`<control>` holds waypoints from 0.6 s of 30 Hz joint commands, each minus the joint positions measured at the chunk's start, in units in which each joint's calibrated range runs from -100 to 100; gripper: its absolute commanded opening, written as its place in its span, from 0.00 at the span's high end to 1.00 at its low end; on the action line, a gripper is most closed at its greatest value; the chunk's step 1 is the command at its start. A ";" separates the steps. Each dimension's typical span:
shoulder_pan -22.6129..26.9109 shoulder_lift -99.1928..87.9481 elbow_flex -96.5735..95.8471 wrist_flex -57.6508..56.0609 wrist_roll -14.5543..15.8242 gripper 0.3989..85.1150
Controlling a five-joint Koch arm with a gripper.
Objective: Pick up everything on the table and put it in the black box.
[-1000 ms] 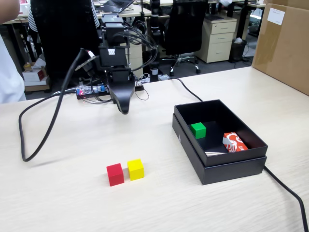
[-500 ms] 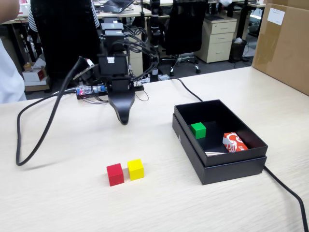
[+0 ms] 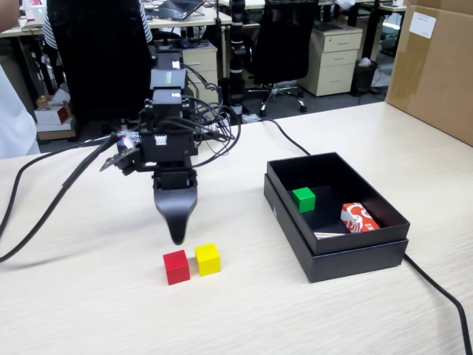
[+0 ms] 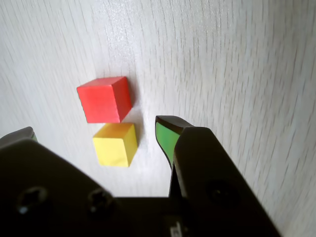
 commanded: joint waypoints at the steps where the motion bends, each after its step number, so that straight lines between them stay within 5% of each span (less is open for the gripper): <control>1: -0.63 1.29 6.24 2.27 -0.88 0.44; 18: -0.54 14.25 14.95 2.18 -2.59 0.47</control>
